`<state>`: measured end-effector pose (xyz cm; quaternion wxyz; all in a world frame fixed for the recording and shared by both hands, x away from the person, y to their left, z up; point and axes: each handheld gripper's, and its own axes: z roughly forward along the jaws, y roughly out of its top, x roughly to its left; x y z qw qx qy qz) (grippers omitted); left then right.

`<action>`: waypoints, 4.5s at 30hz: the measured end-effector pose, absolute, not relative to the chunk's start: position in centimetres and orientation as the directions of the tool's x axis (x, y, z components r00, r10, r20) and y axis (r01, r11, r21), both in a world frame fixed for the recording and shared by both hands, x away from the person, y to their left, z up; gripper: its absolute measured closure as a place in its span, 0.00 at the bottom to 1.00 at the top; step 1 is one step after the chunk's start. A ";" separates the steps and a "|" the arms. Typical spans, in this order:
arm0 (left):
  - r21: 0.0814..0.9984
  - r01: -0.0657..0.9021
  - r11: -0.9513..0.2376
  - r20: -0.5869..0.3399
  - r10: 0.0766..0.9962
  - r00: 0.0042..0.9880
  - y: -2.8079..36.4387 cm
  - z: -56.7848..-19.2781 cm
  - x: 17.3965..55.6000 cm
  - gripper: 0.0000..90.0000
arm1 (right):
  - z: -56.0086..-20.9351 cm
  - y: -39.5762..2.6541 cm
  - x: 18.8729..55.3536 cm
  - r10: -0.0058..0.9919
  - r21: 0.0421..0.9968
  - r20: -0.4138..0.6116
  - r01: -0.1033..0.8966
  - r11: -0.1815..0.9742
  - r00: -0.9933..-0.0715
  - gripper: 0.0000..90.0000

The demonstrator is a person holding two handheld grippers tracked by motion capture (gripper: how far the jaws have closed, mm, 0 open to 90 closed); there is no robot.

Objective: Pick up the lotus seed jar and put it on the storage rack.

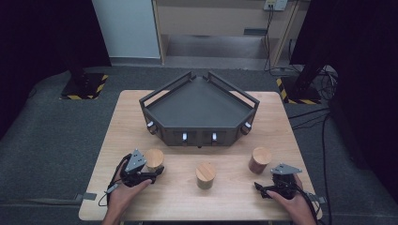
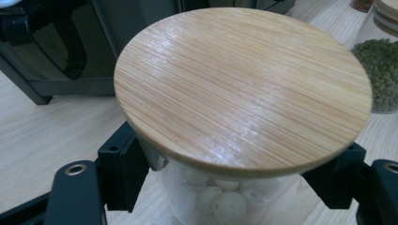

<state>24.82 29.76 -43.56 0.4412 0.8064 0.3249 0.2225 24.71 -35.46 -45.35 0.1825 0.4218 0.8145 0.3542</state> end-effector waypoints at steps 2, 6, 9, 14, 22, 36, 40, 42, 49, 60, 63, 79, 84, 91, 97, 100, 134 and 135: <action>0.855 0.325 -0.403 0.073 0.716 0.695 29.7 -43.4 25.1 0.27 | -45.3 -35.5 24.7 0.816 0.731 0.001 0.558 0.393 -0.578 0.02; 0.854 0.319 -0.410 0.077 0.707 0.703 29.5 -42.8 25.5 0.27 | -45.3 -35.5 24.7 0.816 0.731 0.001 0.558 0.393 -0.578 0.02; 0.854 0.313 -0.416 0.081 0.700 0.709 29.3 -42.3 25.8 0.27 | -45.3 -35.5 24.7 0.816 0.731 0.001 0.558 0.393 -0.578 0.02; 0.853 0.302 -0.425 0.088 0.688 0.720 29.1 -41.3 26.4 0.27 | -45.3 -35.5 24.7 0.816 0.731 0.002 0.558 0.393 -0.577 0.02; 0.851 0.286 -0.441 0.095 0.664 0.741 28.7 -39.9 27.4 0.27 | -45.3 -35.5 24.7 0.816 0.731 0.002 0.558 0.393 -0.578 0.02; 0.856 0.254 -0.451 0.110 0.637 0.763 27.7 -37.4 28.4 0.27 | -45.3 -35.5 24.7 0.817 0.731 0.001 0.558 0.393 -0.577 0.02; 0.855 0.242 -0.459 0.116 0.625 0.772 27.2 -36.3 28.9 0.27 | -45.3 -35.5 24.7 0.817 0.731 0.002 0.558 0.393 -0.577 0.02; 0.852 0.238 -0.467 0.123 0.620 0.775 26.9 -35.8 29.1 0.27 | -45.3 -35.5 24.7 0.816 0.731 0.001 0.558 0.393 -0.577 0.02; 0.854 0.229 -0.468 0.124 0.608 0.784 26.6 -34.7 29.8 0.27 | -45.3 -35.5 24.7 0.816 0.731 0.002 0.558 0.393 -0.577 0.02; 0.855 0.218 -0.470 0.125 0.596 0.793 26.2 -33.1 30.7 0.27 | -45.3 -35.5 24.7 0.816 0.731 0.002 0.558 0.393 -0.577 0.02; 0.859 0.214 -0.465 0.123 0.594 0.795 26.1 -32.7 30.9 0.27 | -45.3 -35.5 24.7 0.816 0.731 0.002 0.558 0.393 -0.577 0.02; 0.863 0.205 -0.462 0.131 0.596 0.792 25.5 -30.9 32.3 0.27 | -45.3 -35.5 24.7 0.817 0.731 0.002 0.558 0.393 -0.577 0.02; 0.869 0.197 -0.455 0.132 0.595 0.793 25.3 -30.6 32.8 0.27 | -45.3 -35.5 24.7 0.817 0.731 0.002 0.558 0.393 -0.577 0.02; 0.868 0.192 -0.457 0.132 0.586 0.800 24.8 -30.3 33.9 0.27 | -45.3 -35.5 24.7 0.816 0.731 0.002 0.558 0.393 -0.577 0.02; 0.870 0.188 -0.456 0.134 0.586 0.799 24.4 -30.0 34.5 0.27 | -45.3 -35.5 24.7 0.816 0.731 0.002 0.558 0.393 -0.577 0.02; 0.869 0.186 -0.458 0.138 0.587 0.798 24.2 -29.6 34.9 0.27 | -45.3 -35.5 24.7 0.816 0.731 0.002 0.558 0.393 -0.578 0.02; 0.871 0.230 -0.435 0.110 0.629 0.770 23.8 -30.9 39.1 0.27 | -45.3 -35.5 24.7 0.817 0.731 0.003 0.559 0.392 -0.577 0.02; 0.872 0.234 -0.431 0.107 0.632 0.768 23.9 -31.0 39.2 0.27 | -45.3 -35.5 24.7 0.817 0.731 0.003 0.559 0.392 -0.577 0.02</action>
